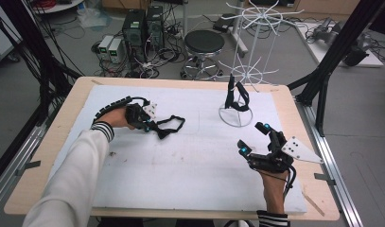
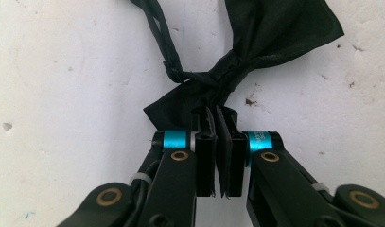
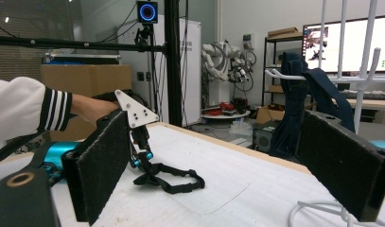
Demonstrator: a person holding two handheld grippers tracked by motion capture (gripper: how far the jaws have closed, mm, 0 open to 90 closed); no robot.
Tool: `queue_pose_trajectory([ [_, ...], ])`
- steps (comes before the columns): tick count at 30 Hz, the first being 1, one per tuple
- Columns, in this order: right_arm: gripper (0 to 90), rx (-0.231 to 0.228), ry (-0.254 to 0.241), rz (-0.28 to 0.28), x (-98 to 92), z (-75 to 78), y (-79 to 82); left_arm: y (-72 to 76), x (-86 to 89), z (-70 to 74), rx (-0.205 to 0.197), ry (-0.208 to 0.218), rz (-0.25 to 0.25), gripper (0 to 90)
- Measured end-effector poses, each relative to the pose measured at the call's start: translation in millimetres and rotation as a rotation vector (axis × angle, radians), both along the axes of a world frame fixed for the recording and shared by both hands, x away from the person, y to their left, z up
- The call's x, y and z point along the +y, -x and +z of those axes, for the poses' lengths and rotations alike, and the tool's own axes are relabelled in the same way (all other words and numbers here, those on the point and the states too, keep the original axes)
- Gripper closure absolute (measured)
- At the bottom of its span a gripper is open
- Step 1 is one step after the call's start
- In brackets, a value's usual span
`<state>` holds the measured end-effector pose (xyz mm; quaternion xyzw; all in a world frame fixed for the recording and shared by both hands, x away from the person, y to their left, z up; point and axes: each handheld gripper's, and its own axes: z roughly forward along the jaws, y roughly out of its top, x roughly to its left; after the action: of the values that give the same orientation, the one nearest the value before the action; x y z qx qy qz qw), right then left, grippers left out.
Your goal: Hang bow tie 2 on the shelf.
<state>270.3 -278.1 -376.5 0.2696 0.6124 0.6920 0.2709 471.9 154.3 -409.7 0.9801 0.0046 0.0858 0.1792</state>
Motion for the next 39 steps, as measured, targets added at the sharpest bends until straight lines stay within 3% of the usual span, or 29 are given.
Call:
queue_pose_trajectory([
  [17, 10.6, 0.007, 0.006, -0.001, -0.4, -0.9, -0.3, 5.7, 1.4, 1.7, -0.029, 0.010, 0.039, 87.6],
  [19, 10.5, 0.004, 0.006, 0.002, 0.3, -1.2, -0.9, 6.4, 1.8, 2.4, -0.020, 0.034, 0.057, 87.7],
  [22, 10.5, 0.011, 0.010, 0.002, 1.9, -1.6, -1.1, 8.3, 2.4, 4.6, -0.025, 0.043, 0.056, 87.7],
  [23, 10.6, 0.009, 0.014, 0.005, 2.4, -1.7, -1.5, 9.6, 2.2, 6.3, -0.042, 0.027, 0.050, 87.7],
  [24, 10.5, 0.012, 0.016, 0.006, 3.0, -1.9, -1.7, 10.6, 2.2, 6.7, -0.038, 0.043, 0.049, 87.8],
  [25, 10.5, 0.010, 0.020, 0.007, 3.7, -2.1, -2.3, 10.9, 2.3, 9.1, -0.043, 0.028, 0.041, 87.8],
  [26, 10.5, 0.013, 0.025, 0.010, 4.3, -2.3, -2.7, 13.0, 1.8, 8.8, -0.043, 0.051, 0.057, 87.8],
  [30, 10.5, 0.019, 0.036, 0.016, 7.1, -3.1, -4.2, 15.9, 2.0, 17.1, -0.046, 0.079, 0.069, 87.8],
  [35, 10.5, 0.026, 0.044, 0.026, 10.4, -2.6, -4.2, 19.6, 2.4, 28.7, -0.077, 0.119, 0.094, 87.8],
  [39, 10.5, 0.024, 0.051, 0.036, 13.6, -0.4, -4.4, 23.2, 5.3, 36.8, -0.069, 0.197, 0.138, 87.8],
])
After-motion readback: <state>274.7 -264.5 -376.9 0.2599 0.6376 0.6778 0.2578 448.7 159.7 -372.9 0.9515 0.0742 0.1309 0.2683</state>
